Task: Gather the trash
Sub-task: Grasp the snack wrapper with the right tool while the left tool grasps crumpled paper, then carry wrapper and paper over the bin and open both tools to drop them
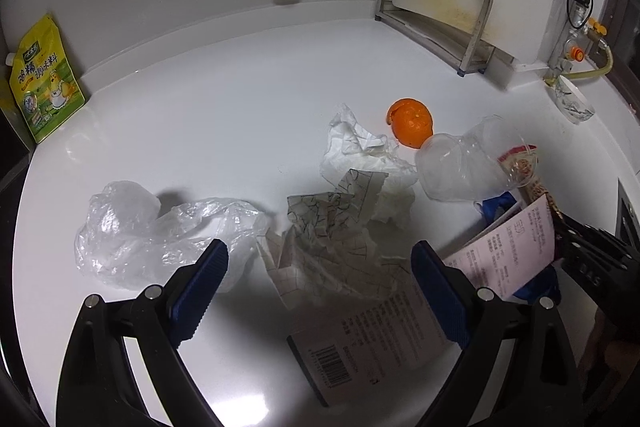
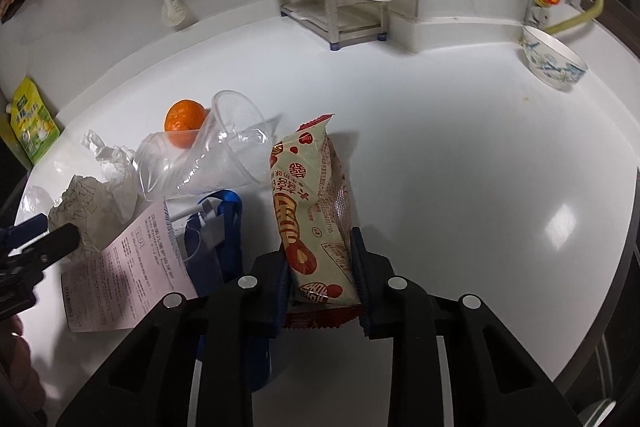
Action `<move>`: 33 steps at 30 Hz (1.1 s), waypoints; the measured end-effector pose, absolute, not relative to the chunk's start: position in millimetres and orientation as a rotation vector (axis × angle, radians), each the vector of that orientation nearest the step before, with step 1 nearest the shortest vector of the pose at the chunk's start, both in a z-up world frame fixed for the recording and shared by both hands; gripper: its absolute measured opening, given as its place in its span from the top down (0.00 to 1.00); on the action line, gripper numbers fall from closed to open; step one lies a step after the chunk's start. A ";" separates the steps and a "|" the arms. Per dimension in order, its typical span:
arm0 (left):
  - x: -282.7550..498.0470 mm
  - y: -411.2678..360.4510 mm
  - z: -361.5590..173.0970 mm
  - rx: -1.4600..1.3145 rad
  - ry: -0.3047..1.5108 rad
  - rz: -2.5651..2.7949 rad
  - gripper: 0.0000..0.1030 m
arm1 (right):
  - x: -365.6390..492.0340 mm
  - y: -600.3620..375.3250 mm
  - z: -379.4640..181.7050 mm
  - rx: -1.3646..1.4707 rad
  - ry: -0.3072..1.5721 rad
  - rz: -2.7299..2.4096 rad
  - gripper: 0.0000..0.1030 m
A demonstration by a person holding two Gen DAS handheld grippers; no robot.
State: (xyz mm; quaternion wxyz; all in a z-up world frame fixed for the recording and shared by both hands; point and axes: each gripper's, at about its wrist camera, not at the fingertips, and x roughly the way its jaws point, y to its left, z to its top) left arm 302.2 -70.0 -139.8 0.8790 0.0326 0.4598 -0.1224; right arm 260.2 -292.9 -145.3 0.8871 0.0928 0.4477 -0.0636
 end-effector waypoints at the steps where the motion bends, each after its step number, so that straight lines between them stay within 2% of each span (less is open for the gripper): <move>1: 302.1 -72.2 -141.8 0.069 0.958 -0.253 0.12 | 258.3 -293.8 -144.2 0.201 0.927 -0.135 0.75; 4: 301.3 -80.1 -148.0 0.091 0.952 -0.242 0.20 | 254.2 -294.9 -141.2 0.218 0.918 -0.138 0.75; 6: 302.2 -83.1 -152.8 0.101 0.965 -0.241 0.36 | 252.2 -294.2 -139.9 0.220 0.916 -0.138 0.75; 10: 303.7 -80.5 -155.9 0.076 0.980 -0.254 0.49 | 248.6 -292.7 -140.4 0.223 0.913 -0.138 0.75; 12: 303.4 -79.2 -153.5 0.075 0.980 -0.264 0.59 | 246.8 -292.7 -140.4 0.231 0.911 -0.140 0.75; 15: 302.3 -76.8 -149.3 0.067 0.984 -0.281 0.66 | 243.1 -293.0 -139.6 0.244 0.908 -0.147 0.75; 21: 296.1 -64.2 -135.7 0.053 0.977 -0.303 0.70 | 234.0 -295.7 -133.4 0.257 0.897 -0.162 0.75; 33: 264.5 -49.8 -99.4 0.089 0.909 -0.324 0.70 | 191.9 -294.5 -117.3 0.295 0.867 -0.193 0.75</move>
